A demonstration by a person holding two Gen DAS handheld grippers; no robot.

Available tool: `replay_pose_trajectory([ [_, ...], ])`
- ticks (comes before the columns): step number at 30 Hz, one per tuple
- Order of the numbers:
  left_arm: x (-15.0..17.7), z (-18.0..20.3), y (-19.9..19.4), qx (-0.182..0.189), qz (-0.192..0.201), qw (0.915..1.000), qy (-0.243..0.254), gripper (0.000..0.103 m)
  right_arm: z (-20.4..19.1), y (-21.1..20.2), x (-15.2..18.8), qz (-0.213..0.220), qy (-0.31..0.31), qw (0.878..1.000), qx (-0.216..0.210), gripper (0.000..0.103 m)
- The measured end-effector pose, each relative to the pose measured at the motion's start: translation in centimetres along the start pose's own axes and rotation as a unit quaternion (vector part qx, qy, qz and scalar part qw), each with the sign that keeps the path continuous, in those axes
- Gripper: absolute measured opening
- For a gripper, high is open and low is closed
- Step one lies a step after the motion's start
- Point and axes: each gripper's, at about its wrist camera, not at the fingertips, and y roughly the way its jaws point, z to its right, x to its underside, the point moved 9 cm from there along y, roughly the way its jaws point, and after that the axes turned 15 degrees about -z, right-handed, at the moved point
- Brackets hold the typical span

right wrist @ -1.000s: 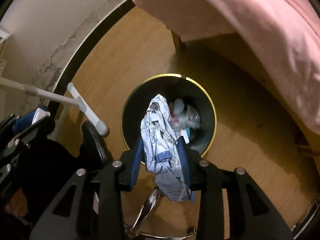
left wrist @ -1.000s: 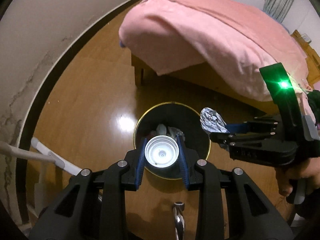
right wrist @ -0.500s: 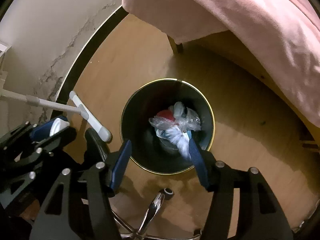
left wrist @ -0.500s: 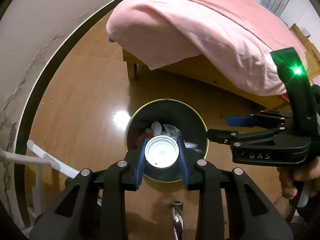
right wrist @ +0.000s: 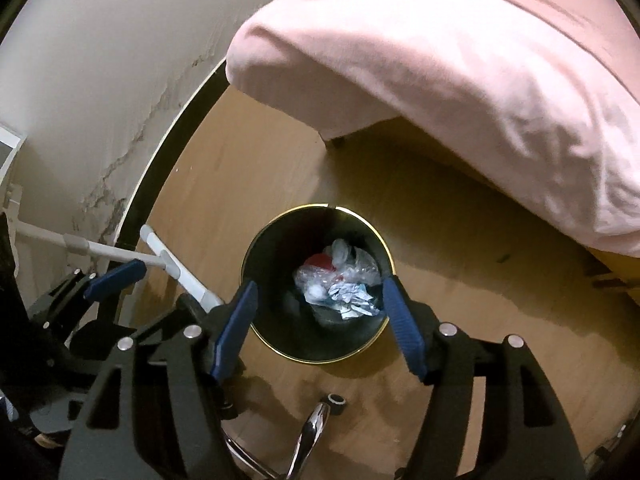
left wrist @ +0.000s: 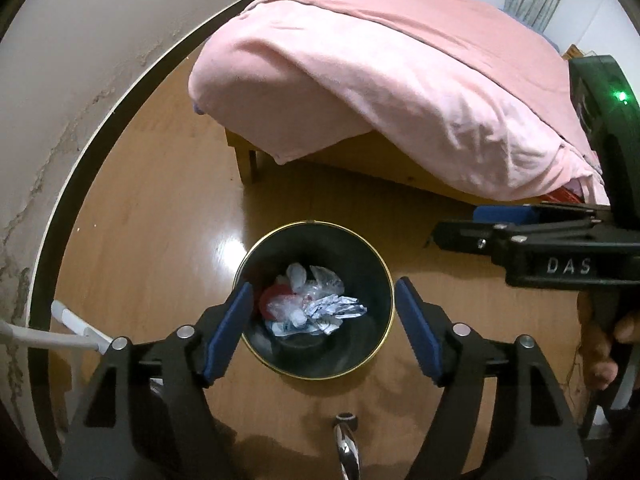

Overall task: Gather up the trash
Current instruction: 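Carry the cap and cloth over the bin and open both tools, then grasp the grey sock with the left tool while the right tool grasps the white tape roll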

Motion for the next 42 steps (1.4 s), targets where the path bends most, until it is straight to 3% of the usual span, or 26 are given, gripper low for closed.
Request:
replay_pose_trajectory([
  [5, 0.9, -0.8, -5.1, -0.010, 0.029, 0.9995, -0.010, 0.082, -2.6, -2.1, 0.4, 0.009, -0.030, 0.999, 0.006, 0.067],
  [8, 2.2, -1.9, -10.7, -0.042, 0.068, 0.9968, -0.008, 0.086, -6.0, -3.8, 0.7, 0.017, -0.068, 0.997, 0.008, 0.067],
  [11, 4.6, -4.4, -16.5, -0.078, 0.110, 0.9907, -0.018, 0.090, -10.8, -5.8, 0.8, 0.029, -0.115, 0.993, 0.004, 0.068],
  [15, 10.2, -10.9, -24.1, -0.129, 0.153, 0.9758, -0.087, 0.090, -19.7, -8.2, 1.3, 0.046, -0.195, 0.980, -0.008, 0.069],
  [18, 16.3, -17.8, -29.0, -0.174, 0.174, 0.9537, -0.173, 0.090, -27.9, -9.1, 2.6, 0.050, -0.270, 0.961, -0.026, 0.069],
  [20, 21.2, -22.8, -31.6, -0.213, 0.172, 0.9320, -0.238, 0.090, -32.1, -9.1, 3.5, 0.048, -0.305, 0.950, -0.036, 0.069],
  [22, 26.6, -27.9, -33.7, -0.249, 0.166, 0.9036, -0.306, 0.090, -37.9, -8.8, 5.0, 0.040, -0.351, 0.934, -0.050, 0.069],
  [23, 29.3, -30.3, -34.6, -0.259, 0.160, 0.8895, -0.341, 0.090, -40.4, -8.5, 5.7, 0.042, -0.365, 0.929, -0.037, 0.090],
  [25, 33.5, -33.9, -35.5, -0.268, 0.147, 0.8690, -0.389, 0.090, -44.3, -8.8, 7.1, 0.053, -0.401, 0.914, -0.038, 0.084],
  [26, 35.6, -35.5, -36.1, -0.278, 0.139, 0.8547, -0.416, 0.090, -46.0, -8.9, 7.9, 0.046, -0.412, 0.909, -0.043, 0.077],
  [28, 38.3, -37.4, -37.5, -0.284, 0.149, 0.8374, -0.442, 0.090, -49.1, -10.5, 9.1, 0.064, -0.423, 0.903, -0.048, 0.077],
  [30, 39.4, -38.6, -37.7, -0.277, 0.150, 0.8369, -0.448, 0.090, -52.3, -11.8, 10.7, 0.070, -0.459, 0.884, -0.053, 0.078],
  [35, 39.1, -41.1, -34.8, -0.235, 0.127, 0.8571, -0.441, 0.088, -57.6, -10.6, 13.3, 0.051, -0.503, 0.861, -0.049, 0.078],
  [38, 38.7, -41.9, -33.2, -0.215, 0.117, 0.8671, -0.434, 0.067, -60.1, -8.4, 15.8, 0.028, -0.531, 0.846, -0.044, 0.078],
  [39, 38.6, -42.0, -32.7, -0.206, 0.113, 0.8698, -0.434, 0.050, -60.6, -7.7, 16.4, 0.022, -0.535, 0.843, -0.040, 0.078],
  [41, 38.8, -42.2, -32.8, -0.206, 0.120, 0.8706, -0.431, 0.029, -61.9, -6.4, 17.4, 0.012, -0.548, 0.836, -0.034, 0.078],
  [42, 38.9, -42.1, -32.9, -0.205, 0.121, 0.8714, -0.429, 0.026, -62.6, -5.8, 17.7, 0.009, -0.553, 0.832, -0.030, 0.078],
])
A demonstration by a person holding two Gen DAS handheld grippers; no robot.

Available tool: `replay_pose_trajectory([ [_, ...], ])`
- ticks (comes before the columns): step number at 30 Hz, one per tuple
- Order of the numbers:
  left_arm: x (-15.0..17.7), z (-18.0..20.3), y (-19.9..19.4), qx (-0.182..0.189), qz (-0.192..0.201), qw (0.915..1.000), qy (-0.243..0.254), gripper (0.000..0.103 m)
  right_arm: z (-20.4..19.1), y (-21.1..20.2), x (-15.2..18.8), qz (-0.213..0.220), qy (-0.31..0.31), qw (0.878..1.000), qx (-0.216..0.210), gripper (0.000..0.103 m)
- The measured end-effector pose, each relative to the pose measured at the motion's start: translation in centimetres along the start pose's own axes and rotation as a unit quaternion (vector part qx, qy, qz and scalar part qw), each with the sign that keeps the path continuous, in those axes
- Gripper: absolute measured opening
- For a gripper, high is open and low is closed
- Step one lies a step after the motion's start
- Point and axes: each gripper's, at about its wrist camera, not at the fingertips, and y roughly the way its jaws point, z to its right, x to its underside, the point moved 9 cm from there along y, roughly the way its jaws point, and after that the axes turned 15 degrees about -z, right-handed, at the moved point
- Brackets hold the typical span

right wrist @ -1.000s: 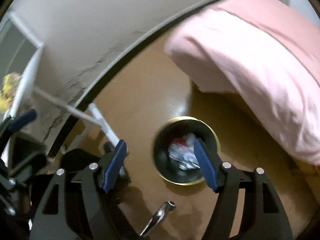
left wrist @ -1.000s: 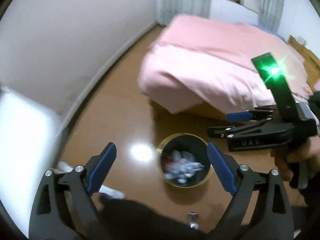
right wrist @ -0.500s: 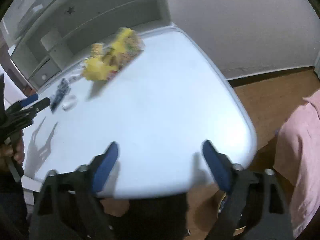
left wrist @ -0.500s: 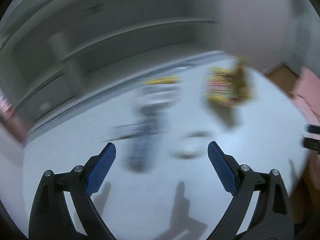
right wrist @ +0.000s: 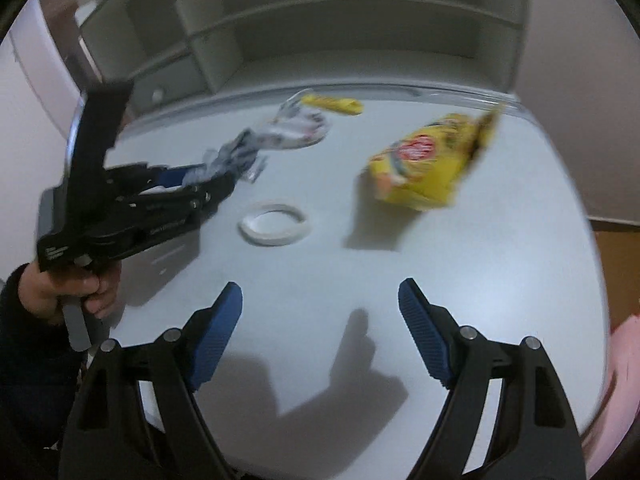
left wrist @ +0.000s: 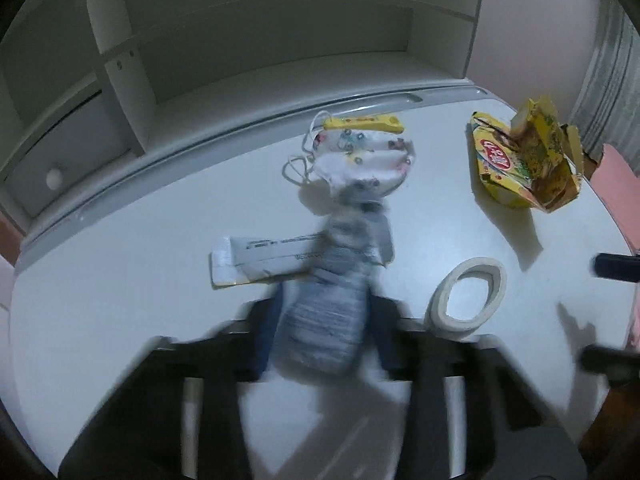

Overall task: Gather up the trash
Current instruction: 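Grasp the grey sock with the left tool while the right tool grasps the white tape roll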

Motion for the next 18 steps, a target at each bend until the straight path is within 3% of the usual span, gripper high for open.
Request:
replay_pose_trajectory([
  [7, 2.1, -2.3, -2.8, 0.019, 0.021, 0.9988, -0.040, 0.021, -3.6, 3.1, -3.1, -0.006, -0.021, 1.000, 0.012, 0.078],
  [12, 4.1, -3.7, -3.9, 0.017, 0.019, 0.9980, -0.058, 0.021, -3.7, 4.6, -4.4, -0.005, -0.008, 1.000, 0.027, 0.077],
  [13, 4.5, -3.9, -4.0, 0.016, 0.018, 0.9979, -0.061, 0.021, -3.6, 4.7, -4.5, -0.002, -0.007, 0.999, 0.037, 0.075],
  [15, 5.2, -4.2, -4.0, 0.016, 0.015, 0.9977, -0.065, 0.022, -3.5, 4.7, -4.9, 0.006, -0.007, 0.998, 0.058, 0.059],
  [18, 5.6, -4.0, -4.0, 0.017, 0.011, 0.9976, -0.066, 0.021, -3.3, 4.5, -4.8, 0.006, -0.001, 0.998, 0.056, 0.058],
])
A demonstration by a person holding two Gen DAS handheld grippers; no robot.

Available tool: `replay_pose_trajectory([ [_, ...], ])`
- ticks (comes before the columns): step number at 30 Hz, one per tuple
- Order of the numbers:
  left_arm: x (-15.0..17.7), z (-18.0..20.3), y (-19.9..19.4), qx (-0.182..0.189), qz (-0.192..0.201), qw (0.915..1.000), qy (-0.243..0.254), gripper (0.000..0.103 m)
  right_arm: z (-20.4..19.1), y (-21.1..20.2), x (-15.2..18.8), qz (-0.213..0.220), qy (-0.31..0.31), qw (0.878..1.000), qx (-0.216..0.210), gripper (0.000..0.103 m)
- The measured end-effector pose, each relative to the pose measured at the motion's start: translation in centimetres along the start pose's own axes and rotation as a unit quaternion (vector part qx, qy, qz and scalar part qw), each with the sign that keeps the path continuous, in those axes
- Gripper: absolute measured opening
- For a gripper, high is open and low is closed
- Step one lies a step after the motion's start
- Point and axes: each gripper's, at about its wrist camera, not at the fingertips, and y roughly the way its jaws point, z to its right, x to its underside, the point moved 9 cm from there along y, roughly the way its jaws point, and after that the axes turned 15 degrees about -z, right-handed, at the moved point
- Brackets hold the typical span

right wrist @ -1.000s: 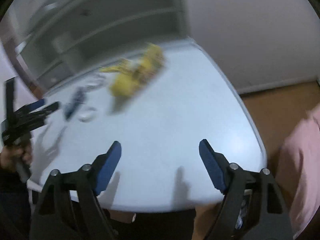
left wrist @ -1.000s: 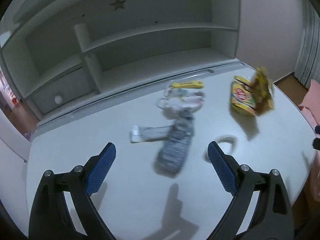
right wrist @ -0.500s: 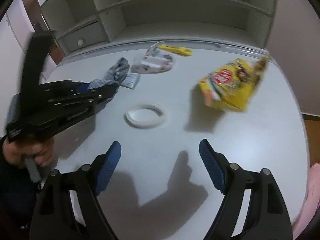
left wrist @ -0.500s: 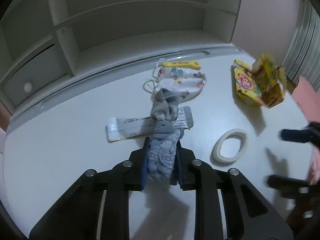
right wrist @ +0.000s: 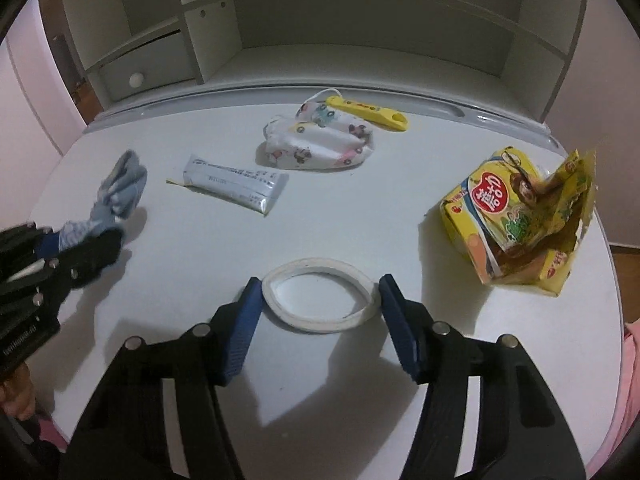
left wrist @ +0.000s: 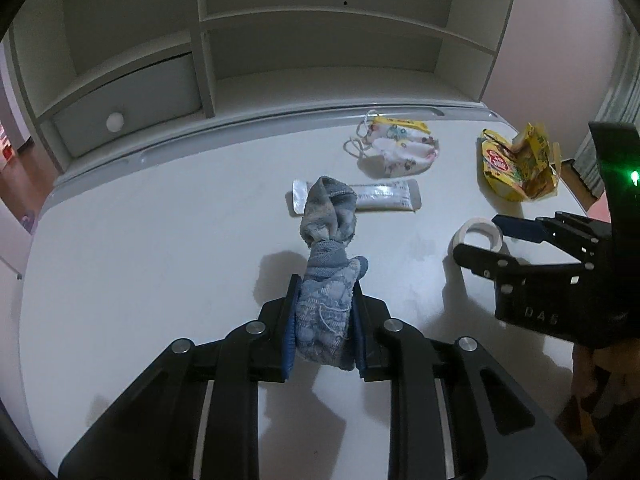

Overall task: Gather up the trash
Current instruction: 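Grasp the grey sock with the left tool while the right tool grasps the white tape roll, then carry the sock and tape roll over the bin and release both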

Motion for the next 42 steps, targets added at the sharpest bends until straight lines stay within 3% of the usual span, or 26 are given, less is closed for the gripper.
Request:
replay_pose_trajectory([
  [9, 1.0, 4.9, -1.3, 0.011, 0.004, 0.9990, 0.044, 0.021, 2.7, -3.4, 3.6, 0.017, 0.022, 1.000, -0.010, 0.058],
  [14, 1.7, 11.3, -2.2, 0.039, 0.009, 0.9948, 0.094, 0.021, 7.8, -6.9, 8.4, 0.040, 0.068, 0.997, -0.003, 0.058],
  [17, 2.2, 16.9, -2.9, 0.065, 0.017, 0.9878, 0.140, 0.021, 12.4, -8.5, 12.0, 0.054, 0.114, 0.992, 0.008, 0.058],
  [21, 3.7, 25.6, -3.3, 0.102, 0.016, 0.9713, 0.214, 0.021, 19.6, -10.6, 18.6, 0.065, 0.191, 0.979, 0.033, 0.058],
  [23, 4.9, 30.3, -3.3, 0.122, 0.015, 0.9594, 0.254, 0.021, 22.9, -11.4, 22.0, 0.065, 0.226, 0.971, 0.044, 0.058],
  [29, 9.5, 44.0, -0.5, 0.181, -0.021, 0.9190, 0.350, 0.021, 33.6, -11.2, 35.0, 0.044, 0.352, 0.932, 0.077, 0.058],
  [34, 13.9, 52.7, 4.7, 0.191, -0.054, 0.8904, 0.410, 0.021, 39.1, -6.1, 44.7, -0.003, 0.435, 0.898, 0.064, 0.058],
  [39, 17.2, 57.3, 11.2, 0.188, -0.103, 0.8759, 0.433, 0.021, 41.4, 0.3, 50.3, -0.043, 0.473, 0.879, 0.035, 0.058],
  [42, 19.2, 59.4, 15.2, 0.179, -0.131, 0.8698, 0.441, 0.021, 41.4, 3.8, 51.5, -0.062, 0.481, 0.874, 0.019, 0.058],
])
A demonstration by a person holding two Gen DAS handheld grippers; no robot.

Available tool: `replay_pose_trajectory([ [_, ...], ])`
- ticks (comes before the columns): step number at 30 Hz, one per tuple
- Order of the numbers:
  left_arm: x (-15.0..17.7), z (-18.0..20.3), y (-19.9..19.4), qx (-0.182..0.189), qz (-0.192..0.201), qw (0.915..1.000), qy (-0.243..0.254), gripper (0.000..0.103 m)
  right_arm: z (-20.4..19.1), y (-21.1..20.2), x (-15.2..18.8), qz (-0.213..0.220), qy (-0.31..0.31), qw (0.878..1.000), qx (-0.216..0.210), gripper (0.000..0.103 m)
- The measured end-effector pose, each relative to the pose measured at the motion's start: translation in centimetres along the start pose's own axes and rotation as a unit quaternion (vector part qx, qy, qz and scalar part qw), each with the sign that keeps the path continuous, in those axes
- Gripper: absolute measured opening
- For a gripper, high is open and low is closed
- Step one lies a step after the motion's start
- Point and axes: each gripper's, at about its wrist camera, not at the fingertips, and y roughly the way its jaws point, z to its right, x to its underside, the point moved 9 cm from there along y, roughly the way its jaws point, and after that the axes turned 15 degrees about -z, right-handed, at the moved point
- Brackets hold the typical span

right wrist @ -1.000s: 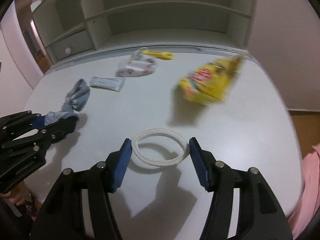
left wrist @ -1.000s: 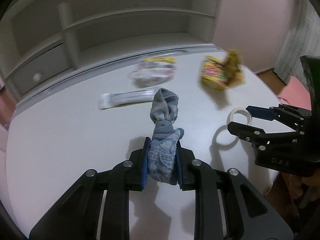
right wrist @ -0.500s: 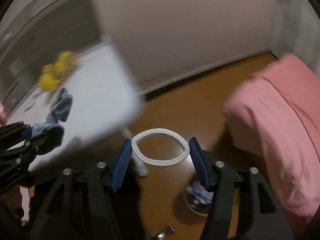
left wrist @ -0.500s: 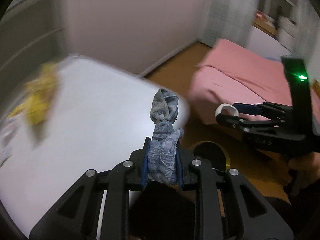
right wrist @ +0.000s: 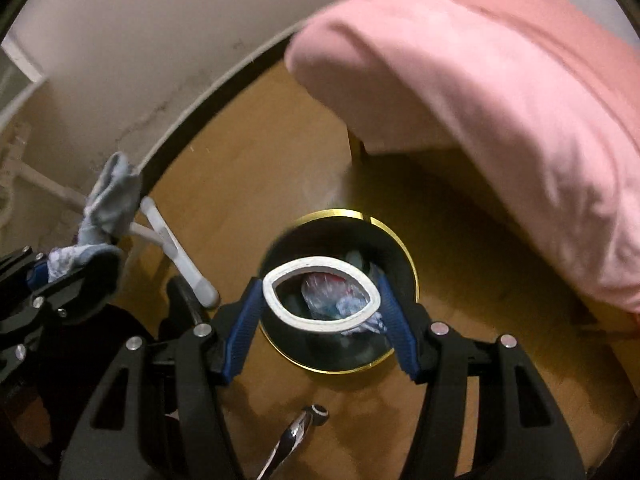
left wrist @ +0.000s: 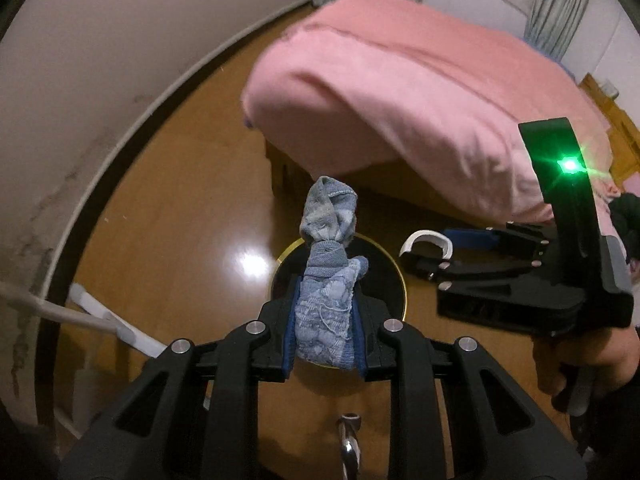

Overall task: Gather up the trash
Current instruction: 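Carry the sock and tape roll over the bin and release both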

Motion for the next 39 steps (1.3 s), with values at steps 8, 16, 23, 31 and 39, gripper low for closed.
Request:
replay_pose_trajectory([
  [8, -0.2, -0.4, 7.9, 0.015, -0.065, 0.9974, -0.026, 0.022, 1.3, 5.5, 0.4, -0.039, 0.007, 0.999, -0.009, 0.058],
  [16, 0.3, 0.2, 9.9, 0.024, -0.081, 0.9960, -0.029, 0.022, 2.5, 7.0, 0.1, -0.047, 0.025, 0.998, -0.021, 0.058],
  [23, 0.1, 0.7, 10.4, 0.031, -0.085, 0.9954, -0.029, 0.022, 2.9, 6.8, -0.1, -0.047, 0.031, 0.998, -0.034, 0.059],
  [31, 0.0, 0.9, 9.7, 0.040, -0.074, 0.9958, -0.035, 0.055, 3.5, 5.0, -0.5, -0.035, 0.047, 0.997, -0.039, 0.069],
  [39, -0.3, 1.1, 5.3, 0.044, -0.044, 0.9972, -0.041, 0.077, 3.0, 0.5, -0.4, -0.002, 0.048, 0.998, -0.033, 0.072],
])
